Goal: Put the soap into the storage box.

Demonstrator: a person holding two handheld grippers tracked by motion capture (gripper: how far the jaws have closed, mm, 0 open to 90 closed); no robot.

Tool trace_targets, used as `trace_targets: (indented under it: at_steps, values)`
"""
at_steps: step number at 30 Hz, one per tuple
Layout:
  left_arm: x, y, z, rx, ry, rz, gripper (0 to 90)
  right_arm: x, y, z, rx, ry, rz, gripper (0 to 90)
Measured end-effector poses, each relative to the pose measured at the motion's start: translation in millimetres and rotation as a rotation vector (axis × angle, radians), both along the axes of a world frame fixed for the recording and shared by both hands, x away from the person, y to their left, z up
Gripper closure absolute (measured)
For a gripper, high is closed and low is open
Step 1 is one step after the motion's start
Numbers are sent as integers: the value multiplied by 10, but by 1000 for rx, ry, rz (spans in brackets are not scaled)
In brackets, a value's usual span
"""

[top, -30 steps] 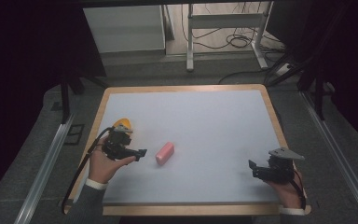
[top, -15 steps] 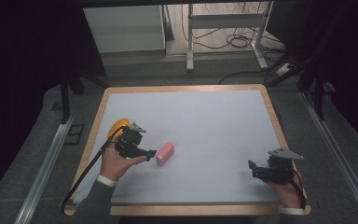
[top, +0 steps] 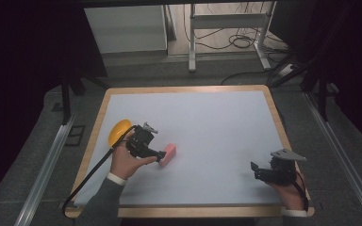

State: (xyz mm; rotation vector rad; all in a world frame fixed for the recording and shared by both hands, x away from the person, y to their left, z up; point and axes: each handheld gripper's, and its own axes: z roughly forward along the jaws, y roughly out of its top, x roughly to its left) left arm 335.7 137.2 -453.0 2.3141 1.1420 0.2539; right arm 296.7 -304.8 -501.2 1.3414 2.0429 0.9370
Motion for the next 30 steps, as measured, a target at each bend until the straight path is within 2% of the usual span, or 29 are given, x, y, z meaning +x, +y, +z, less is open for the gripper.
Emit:
trace_targets:
  at_steps: [15, 21, 23, 25, 30]
  values:
    - [97, -139, -96, 2, 23, -5, 221, 4, 10, -12, -5, 3, -3, 79]
    - [115, -233, -67, 27, 22, -24, 221, 3, 11, -13, -5, 4, -3, 79]
    - [131, -266, -71, 6, 26, -29, 223, 3, 7, -10, -4, 4, -3, 79]
    - [152, -305, -92, 31, 27, -28, 225, 3, 5, -9, -4, 4, -2, 79]
    - [193, -398, -136, 53, 36, -44, 250, 7, -1, -17, -5, 5, -2, 79]
